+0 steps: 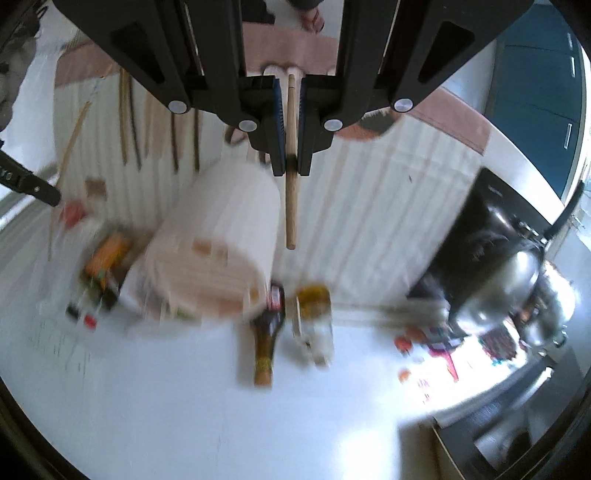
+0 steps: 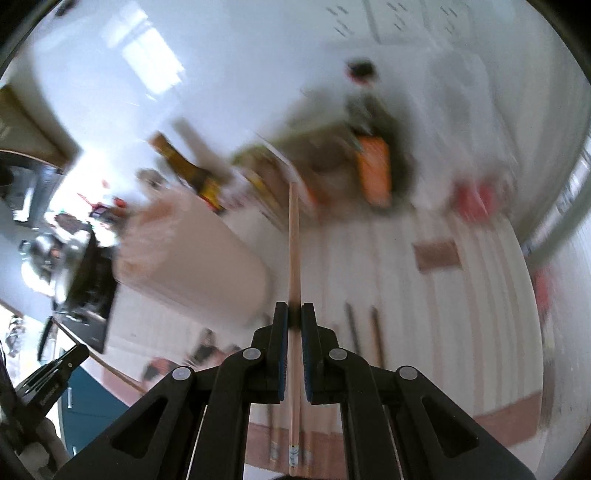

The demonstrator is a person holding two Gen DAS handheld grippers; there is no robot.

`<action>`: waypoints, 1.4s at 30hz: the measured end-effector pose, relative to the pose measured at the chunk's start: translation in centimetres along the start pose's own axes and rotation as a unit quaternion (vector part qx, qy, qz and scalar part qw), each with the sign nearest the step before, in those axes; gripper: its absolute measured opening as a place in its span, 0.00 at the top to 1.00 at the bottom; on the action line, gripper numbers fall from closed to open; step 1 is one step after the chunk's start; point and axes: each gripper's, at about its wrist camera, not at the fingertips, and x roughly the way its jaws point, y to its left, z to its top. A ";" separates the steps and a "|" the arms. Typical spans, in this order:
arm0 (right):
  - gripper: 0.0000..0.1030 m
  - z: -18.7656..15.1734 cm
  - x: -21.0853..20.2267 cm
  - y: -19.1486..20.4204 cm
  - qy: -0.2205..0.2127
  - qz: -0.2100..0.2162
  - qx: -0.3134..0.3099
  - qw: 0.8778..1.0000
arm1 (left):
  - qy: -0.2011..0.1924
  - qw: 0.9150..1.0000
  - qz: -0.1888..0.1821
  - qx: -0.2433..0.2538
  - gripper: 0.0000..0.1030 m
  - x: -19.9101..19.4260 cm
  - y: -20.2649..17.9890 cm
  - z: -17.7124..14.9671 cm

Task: Organize utensils
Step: 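Lift both light chopsticks and carry them above the beige utensil holder, then lower both chopsticks into the holder and open both tools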

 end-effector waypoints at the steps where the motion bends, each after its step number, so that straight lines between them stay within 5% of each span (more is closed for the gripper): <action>1: 0.93 0.9 -0.6 1.1 -0.011 0.011 -0.009 1.000 | -0.012 1.000 0.001 -0.005 0.96 -0.8 0.2 0.6; 10: 0.93 8.8 -2.1 8.8 -0.088 0.056 -0.065 0.992 | -0.117 0.993 0.005 -0.035 0.96 -7.7 0.5 7.6; 18: 0.93 14.2 -0.6 12.6 -0.123 0.062 -0.060 0.989 | -0.148 0.988 -0.011 -0.034 0.96 -6.6 -0.8 14.9; 28: 0.93 16.6 2.0 13.2 -0.176 0.042 -0.032 0.983 | -0.124 0.991 -0.057 -0.012 0.96 -0.6 -1.9 20.3; 42: 0.93 14.5 6.6 13.5 -0.182 0.027 -0.008 0.983 | -0.060 0.989 -0.131 0.025 0.96 4.9 -2.5 20.6</action>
